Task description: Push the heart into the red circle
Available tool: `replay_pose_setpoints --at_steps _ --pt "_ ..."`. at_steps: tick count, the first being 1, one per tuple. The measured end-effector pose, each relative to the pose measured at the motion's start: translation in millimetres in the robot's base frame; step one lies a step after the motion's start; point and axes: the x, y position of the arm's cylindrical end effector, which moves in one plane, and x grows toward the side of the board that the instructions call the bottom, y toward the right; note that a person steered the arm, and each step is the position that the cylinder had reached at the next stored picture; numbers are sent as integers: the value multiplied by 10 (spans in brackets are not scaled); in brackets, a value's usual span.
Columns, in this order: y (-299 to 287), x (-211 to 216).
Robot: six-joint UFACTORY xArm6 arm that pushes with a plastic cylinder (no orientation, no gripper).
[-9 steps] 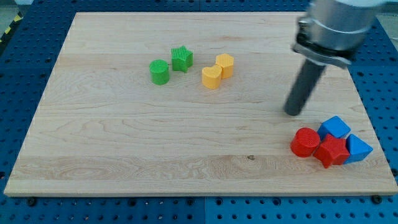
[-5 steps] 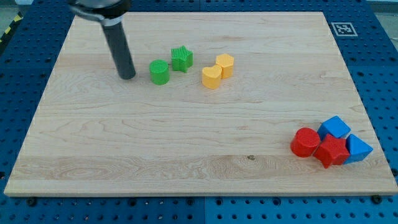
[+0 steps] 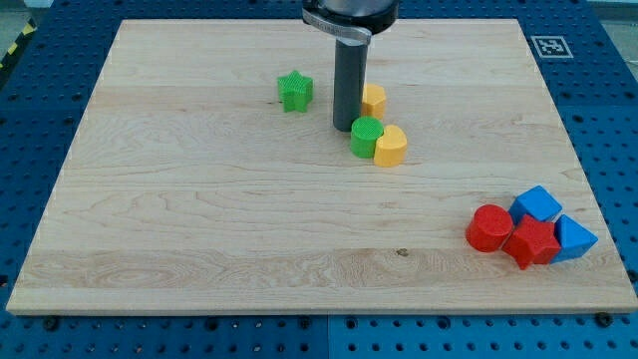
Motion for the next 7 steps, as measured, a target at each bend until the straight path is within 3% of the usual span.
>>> replay_pose_setpoints --at_steps 1,5,7 --pt "52 152" --pt "1262 593" --pt "1346 807"
